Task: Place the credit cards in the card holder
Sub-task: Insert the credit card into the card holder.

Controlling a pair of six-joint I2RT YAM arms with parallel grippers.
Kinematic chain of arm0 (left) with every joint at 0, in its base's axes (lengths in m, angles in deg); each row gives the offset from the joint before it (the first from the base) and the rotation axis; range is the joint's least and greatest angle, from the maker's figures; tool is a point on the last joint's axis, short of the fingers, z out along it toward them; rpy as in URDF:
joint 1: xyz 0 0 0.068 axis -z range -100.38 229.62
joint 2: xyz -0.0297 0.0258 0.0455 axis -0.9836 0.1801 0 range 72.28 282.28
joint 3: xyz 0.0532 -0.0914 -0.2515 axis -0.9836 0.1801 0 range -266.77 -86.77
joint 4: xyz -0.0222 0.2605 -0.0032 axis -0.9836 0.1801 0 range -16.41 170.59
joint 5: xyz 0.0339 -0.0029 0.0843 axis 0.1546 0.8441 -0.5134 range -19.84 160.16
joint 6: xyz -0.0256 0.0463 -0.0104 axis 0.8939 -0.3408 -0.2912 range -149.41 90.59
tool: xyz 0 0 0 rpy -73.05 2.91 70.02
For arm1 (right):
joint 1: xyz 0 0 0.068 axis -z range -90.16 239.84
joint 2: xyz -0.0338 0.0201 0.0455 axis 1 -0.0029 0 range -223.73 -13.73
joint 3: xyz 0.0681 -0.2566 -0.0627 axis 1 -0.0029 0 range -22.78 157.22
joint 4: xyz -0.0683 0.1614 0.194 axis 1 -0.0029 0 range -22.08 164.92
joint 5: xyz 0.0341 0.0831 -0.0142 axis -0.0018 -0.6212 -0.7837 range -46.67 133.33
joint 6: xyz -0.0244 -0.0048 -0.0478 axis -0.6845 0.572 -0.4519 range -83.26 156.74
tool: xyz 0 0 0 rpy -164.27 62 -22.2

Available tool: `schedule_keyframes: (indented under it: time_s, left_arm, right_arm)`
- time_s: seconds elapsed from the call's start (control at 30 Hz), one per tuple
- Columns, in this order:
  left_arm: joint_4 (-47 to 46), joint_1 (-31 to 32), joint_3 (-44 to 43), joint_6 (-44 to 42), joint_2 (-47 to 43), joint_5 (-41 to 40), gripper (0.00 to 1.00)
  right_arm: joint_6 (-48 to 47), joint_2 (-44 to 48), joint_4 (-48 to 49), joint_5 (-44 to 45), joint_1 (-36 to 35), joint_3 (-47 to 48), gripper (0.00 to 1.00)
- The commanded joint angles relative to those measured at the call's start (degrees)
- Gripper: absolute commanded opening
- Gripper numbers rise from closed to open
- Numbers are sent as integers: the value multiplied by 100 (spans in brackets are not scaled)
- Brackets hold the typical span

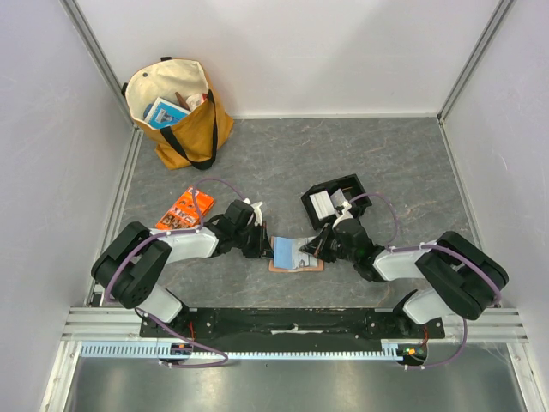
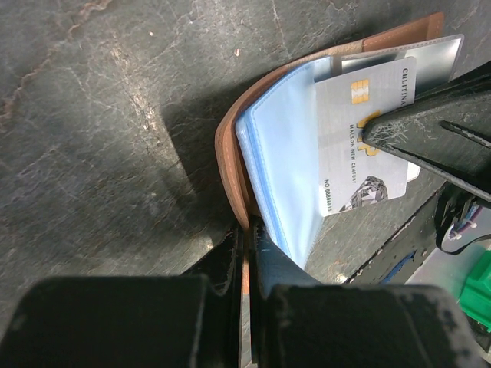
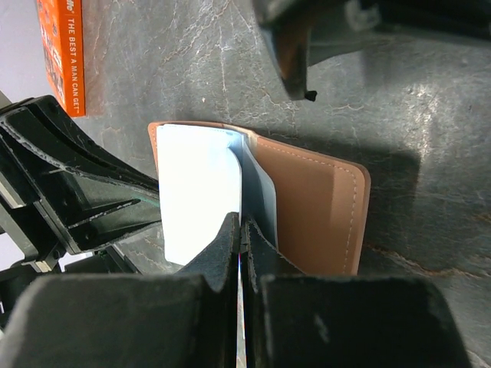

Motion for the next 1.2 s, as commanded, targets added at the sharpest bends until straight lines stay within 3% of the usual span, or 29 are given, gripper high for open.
schedule_keyframes:
  time_s: [0.0,0.8,1.17]
  left_arm:
    - [626,45,192,-461,344,-493,2]
    - [565,45,236,-417,415,-449,2]
    - [538,36,253,-417,441,-423,2]
  right_arm:
    - [-51,-306,-129,95,10,41,0]
    - [-7,-544,109,95,54,-20,0]
    - [107,-456,-50,490,46,-134,0]
